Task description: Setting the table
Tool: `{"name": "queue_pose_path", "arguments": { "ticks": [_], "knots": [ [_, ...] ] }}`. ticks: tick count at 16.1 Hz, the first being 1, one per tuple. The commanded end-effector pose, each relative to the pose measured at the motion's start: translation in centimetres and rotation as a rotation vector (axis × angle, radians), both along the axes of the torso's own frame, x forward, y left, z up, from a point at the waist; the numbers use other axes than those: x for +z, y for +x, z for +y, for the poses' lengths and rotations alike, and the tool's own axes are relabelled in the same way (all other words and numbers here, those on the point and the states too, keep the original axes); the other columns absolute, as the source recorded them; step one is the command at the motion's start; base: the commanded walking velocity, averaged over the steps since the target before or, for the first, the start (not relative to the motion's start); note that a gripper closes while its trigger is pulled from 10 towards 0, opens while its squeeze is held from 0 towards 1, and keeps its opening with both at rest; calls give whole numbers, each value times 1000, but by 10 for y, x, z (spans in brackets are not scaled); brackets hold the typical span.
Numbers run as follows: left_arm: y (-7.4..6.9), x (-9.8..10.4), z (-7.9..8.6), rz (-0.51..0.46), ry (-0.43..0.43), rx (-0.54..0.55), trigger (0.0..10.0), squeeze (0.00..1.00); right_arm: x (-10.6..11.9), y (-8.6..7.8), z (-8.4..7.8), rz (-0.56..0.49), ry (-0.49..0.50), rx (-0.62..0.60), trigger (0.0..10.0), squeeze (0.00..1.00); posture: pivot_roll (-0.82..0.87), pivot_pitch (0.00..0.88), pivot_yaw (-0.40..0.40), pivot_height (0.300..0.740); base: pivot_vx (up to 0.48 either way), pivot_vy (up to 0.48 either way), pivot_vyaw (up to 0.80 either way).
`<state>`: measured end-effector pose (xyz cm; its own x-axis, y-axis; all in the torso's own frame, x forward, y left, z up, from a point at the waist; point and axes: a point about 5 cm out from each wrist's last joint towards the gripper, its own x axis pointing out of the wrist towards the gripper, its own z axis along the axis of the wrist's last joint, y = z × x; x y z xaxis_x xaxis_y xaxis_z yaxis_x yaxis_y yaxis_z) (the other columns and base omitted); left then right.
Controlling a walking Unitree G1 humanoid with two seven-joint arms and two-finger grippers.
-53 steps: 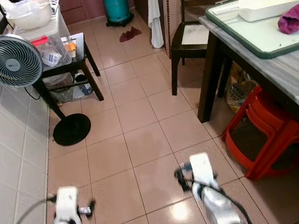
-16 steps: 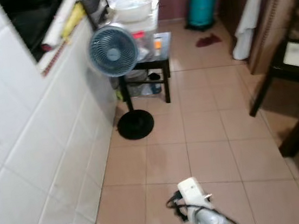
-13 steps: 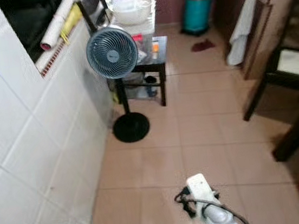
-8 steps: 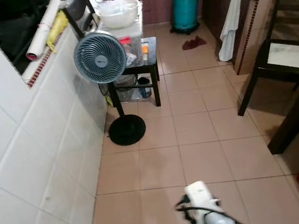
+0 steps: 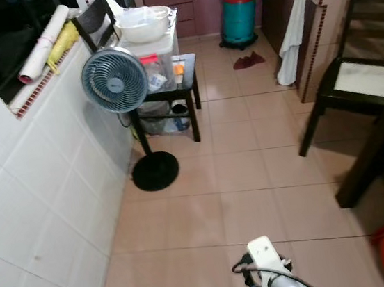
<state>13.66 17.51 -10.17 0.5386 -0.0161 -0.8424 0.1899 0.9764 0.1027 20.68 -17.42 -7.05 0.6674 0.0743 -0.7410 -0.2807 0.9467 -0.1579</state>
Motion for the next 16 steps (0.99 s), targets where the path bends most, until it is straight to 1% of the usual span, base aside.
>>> {"name": "queue_pose_path", "arguments": {
  "ticks": [1, 5, 10, 15, 16],
  "knots": [
    [-6, -1, 11, 20, 19, 22, 10000, 0, -2, -1, 12, 8, 23, 18, 10000, 0, -143, 51, 49, 740, 0, 0, 0],
    [-7, -2, 10, 30, 13, 16, 10000, 0, -2, -2, 11, 15, 20, 17, 10000, 0, -145, 51, 48, 740, 0, 0, 0],
    [-7, -2, 10, 29, -3, 15, 10000, 0, -4, -6, 7, 29, 18, 10, 10000, 0, -146, 54, 49, 740, 351, 0, 0],
    [-7, -1, 11, 31, -4, 14, 10000, 0, -3, -4, 6, 31, 24, -2, 10000, 0, -144, 54, 52, 740, 410, 0, 0],
    [-7, -1, 11, 31, -4, 13, 10000, 0, -2, -2, 6, 27, 36, -19, 10000, 0, -145, 55, 53, 740, 428, 0, 0]
  ]
}}
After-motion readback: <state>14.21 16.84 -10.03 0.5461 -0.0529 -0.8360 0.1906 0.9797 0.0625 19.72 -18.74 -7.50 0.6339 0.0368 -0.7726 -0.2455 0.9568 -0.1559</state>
